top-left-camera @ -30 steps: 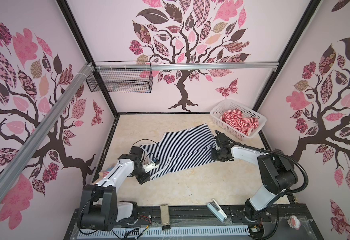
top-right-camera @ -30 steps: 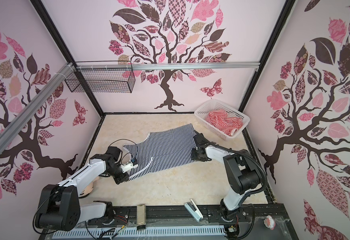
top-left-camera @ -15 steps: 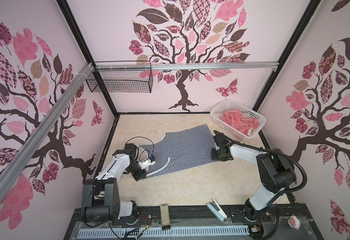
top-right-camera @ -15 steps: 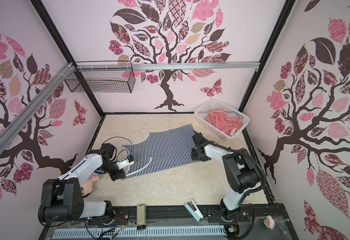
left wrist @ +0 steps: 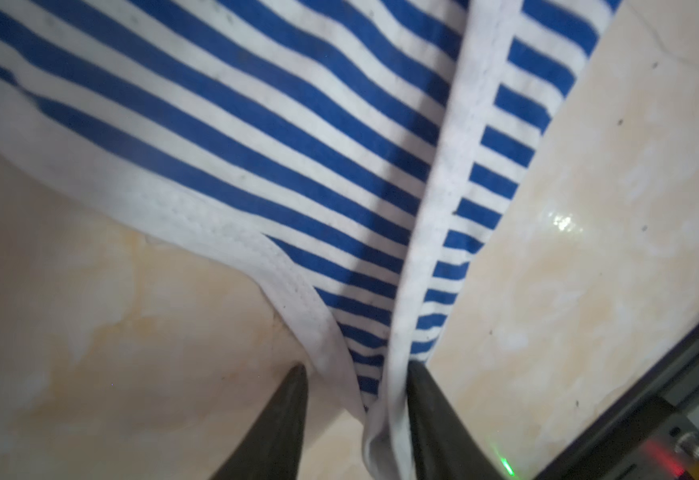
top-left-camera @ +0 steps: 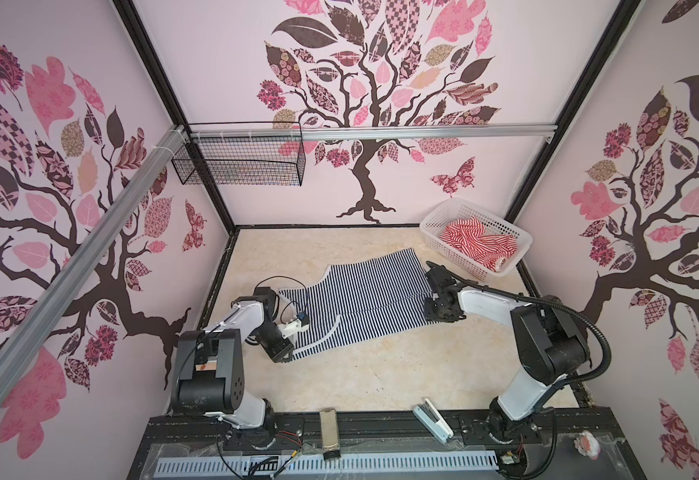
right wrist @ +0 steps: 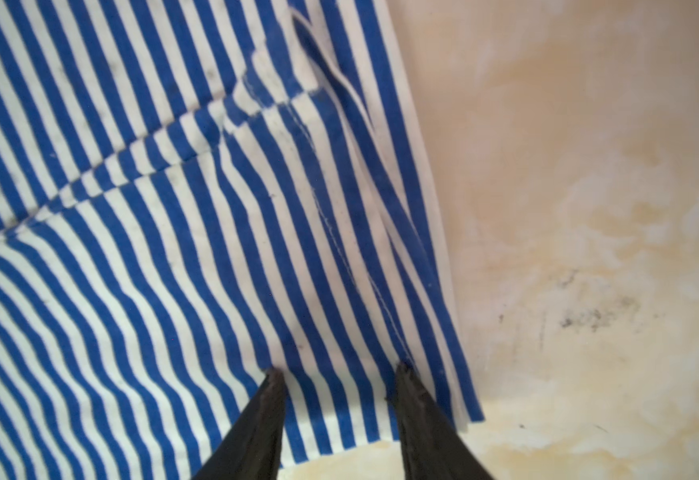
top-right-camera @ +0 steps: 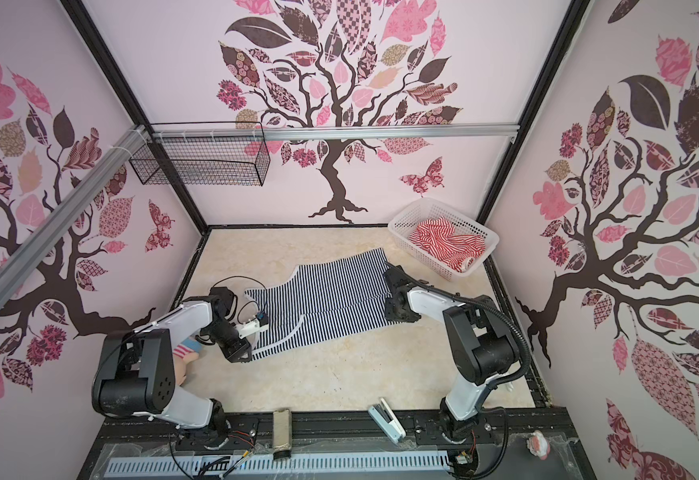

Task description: Fold and stack the tank tops

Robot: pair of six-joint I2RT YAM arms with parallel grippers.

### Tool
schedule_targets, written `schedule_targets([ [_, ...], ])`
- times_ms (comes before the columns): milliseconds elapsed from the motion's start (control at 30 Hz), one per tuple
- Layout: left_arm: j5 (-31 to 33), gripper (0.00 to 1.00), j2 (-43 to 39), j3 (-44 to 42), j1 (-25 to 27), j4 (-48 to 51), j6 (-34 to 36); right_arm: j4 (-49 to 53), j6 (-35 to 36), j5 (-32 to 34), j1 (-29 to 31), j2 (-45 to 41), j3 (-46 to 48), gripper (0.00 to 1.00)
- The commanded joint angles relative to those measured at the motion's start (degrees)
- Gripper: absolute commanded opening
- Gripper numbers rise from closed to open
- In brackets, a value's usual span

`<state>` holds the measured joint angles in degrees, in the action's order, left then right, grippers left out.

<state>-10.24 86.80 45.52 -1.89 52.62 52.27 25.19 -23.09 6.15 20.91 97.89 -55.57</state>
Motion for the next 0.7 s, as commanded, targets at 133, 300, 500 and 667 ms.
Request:
schedule_targets([
  [133, 2.31, 0.56, -8.05, 2.33, -0.23, -5.01, -6.22, 1.28, -1.4, -5.46, 0.1, -9.98, -0.58, 0.57],
  [300, -1.97, 0.61, -12.46, 8.6, 3.43, -3.85, -11.86, -0.43, -2.64, -8.85, 0.1, -12.0, -0.28, 0.46],
  [500, -2.87, 0.6, -3.92, 15.03, 14.15, -7.56, -19.41, -2.94, -3.92, -9.2, 0.03, -8.76, 0.82, 0.26],
  [667, -6.86, 0.59, 8.99, 23.82, 16.23, -8.83, -23.68, -4.5, -4.68, -9.01, 0.1, -6.3, 2.48, 0.22],
])
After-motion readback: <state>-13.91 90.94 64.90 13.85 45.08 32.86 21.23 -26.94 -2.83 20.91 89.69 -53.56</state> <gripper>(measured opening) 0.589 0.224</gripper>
